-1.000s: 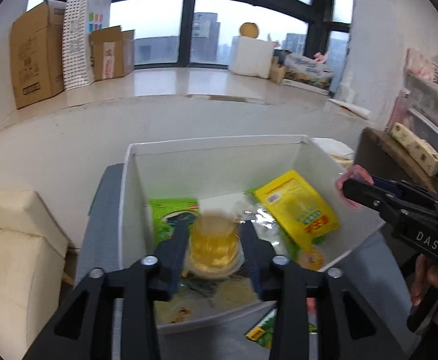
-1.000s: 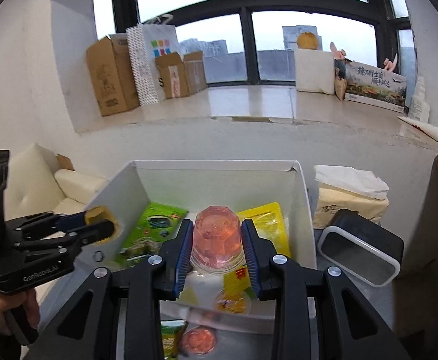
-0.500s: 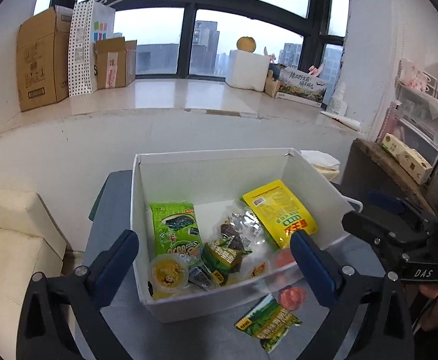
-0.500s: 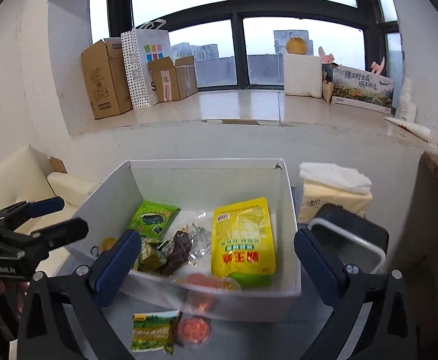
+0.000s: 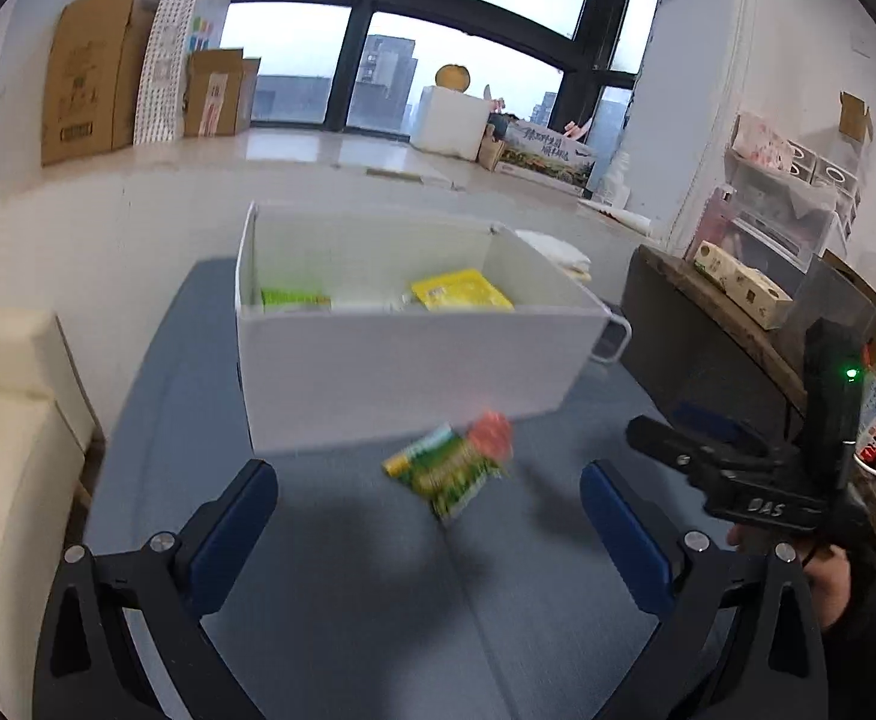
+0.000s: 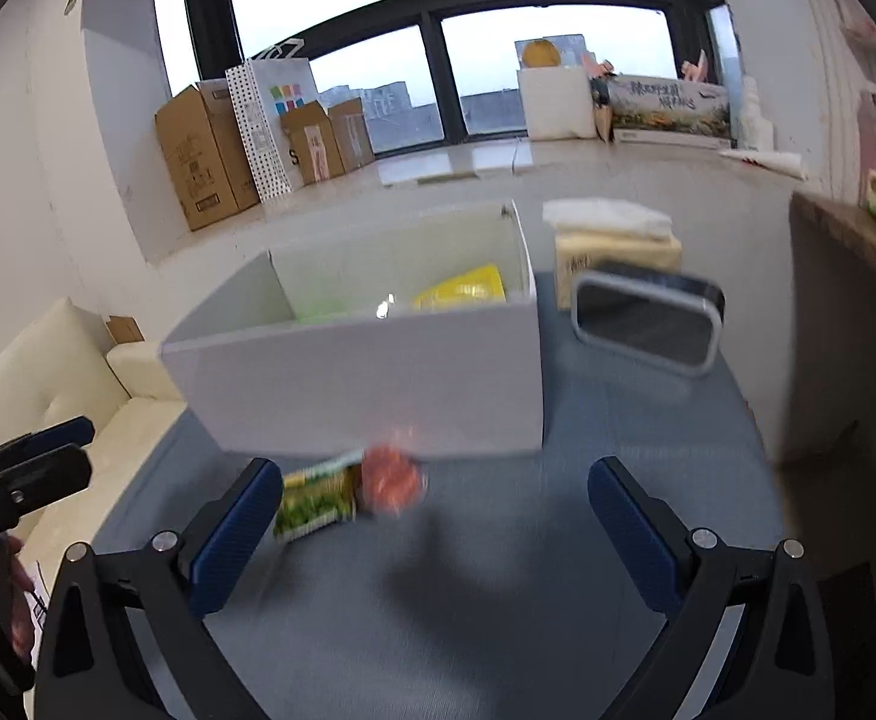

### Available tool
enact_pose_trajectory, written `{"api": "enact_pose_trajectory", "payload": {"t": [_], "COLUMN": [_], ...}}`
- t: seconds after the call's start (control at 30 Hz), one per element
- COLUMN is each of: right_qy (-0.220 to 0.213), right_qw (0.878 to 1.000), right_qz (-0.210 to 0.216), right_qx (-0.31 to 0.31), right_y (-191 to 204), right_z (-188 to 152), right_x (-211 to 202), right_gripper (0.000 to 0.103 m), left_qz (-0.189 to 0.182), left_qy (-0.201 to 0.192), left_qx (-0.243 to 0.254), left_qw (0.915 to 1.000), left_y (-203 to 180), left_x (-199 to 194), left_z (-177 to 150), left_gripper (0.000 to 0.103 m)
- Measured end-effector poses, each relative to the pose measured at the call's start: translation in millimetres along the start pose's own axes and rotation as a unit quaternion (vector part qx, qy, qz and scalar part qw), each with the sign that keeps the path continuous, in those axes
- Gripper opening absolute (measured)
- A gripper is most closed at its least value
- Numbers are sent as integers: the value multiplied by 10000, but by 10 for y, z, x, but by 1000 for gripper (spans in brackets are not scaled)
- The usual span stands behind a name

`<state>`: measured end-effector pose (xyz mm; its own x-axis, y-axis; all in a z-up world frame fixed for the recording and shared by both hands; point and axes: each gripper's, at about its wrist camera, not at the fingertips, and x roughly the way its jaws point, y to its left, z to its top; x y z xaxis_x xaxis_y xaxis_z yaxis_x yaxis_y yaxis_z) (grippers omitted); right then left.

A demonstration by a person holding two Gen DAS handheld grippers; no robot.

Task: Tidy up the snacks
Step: 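Grasp the last red jelly cup with the right gripper while the left grasps the green vegetable packet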

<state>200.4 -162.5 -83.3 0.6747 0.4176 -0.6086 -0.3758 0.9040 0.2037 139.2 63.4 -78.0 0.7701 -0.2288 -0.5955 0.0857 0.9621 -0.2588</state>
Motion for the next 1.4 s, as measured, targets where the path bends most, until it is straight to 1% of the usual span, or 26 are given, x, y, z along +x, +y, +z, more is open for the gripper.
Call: {"api": "enact_pose_trajectory", "payload": {"t": [0.1,0.23,0.37,0.47,0.5,0.57,0.63,0.67,0.7,0.73,0.77,0.8,0.87,0.9,0.97,1.0,1.03,1.07,1.2,1.3,1.4], "right_qy": [171,283,408,537,632,811,864,886,937,993,1095,1073,1057,1073,1028,1000,995,970,771,610,533], "right_qw": [9998,9994,9991,9984,9977,9962,9954,9952,9947,9942,9932,9934,9938,9939,9945,9948,9949,9952,9968,9977,9982], "right_qz": [100,147,31,-106,-173,-149,-245,-264,-296,-352,-346,-367,-342,-242,-193,-170,-143,-124,-46,-53,-25], "right_qx": [78,128,117,133,147,267,321,328,299,228,201,150,42,54,55,15,-20,-62,-218,-288,-261], "right_y": [21,95,179,195,193,170,155,153,159,175,190,208,240,235,225,225,222,227,201,160,76], "right_z": [-119,-104,-19,52,62,57,40,29,16,9,1,1,-8,-24,-44,-63,-85,-104,-153,-187,-267], "right_x": [84,282,583,855,953,1092,1177,1208,1242,1270,1303,1302,1291,1282,1235,1195,1156,1107,789,523,276], "right_gripper": [103,103,103,103,103,103,102,95,74,64,47,39,39,38,38,37,35,35,35,35,35], "left_qz": [5,-5,-85,-57,-59,-20,-17,-5,8,13,3,-2,-4,-9,4,16,34,42,111,119,274], "left_qy": [49,175,282,305,325,328,343,347,359,377,390,398,424,446,486,516,556,586,717,876,998], "left_qx": [0,-81,-155,-138,-151,-194,-255,-283,-308,-341,-357,-365,-356,-330,-274,-228,-161,-97,225,512,805], "left_qw": [10000,9998,9994,9994,9993,9993,9991,9990,9989,9987,9986,9985,9985,9985,9984,9984,9983,9982,9971,9948,9914], "left_y": [-40,-31,-33,-16,1,45,96,118,137,155,162,162,160,149,125,113,93,83,-17,-115,-185], "left_x": [-3,39,79,80,81,78,86,91,100,114,126,135,161,177,226,259,306,347,594,833,1090], "left_z": [-150,-267,-296,-298,-304,-318,-323,-327,-332,-341,-346,-348,-354,-354,-352,-352,-348,-349,-286,-251,-222], "left_gripper": [103,103,103,103,103,103,103,103,103,103,103,103,103,103,103,103,103,103,103,103,103]}}
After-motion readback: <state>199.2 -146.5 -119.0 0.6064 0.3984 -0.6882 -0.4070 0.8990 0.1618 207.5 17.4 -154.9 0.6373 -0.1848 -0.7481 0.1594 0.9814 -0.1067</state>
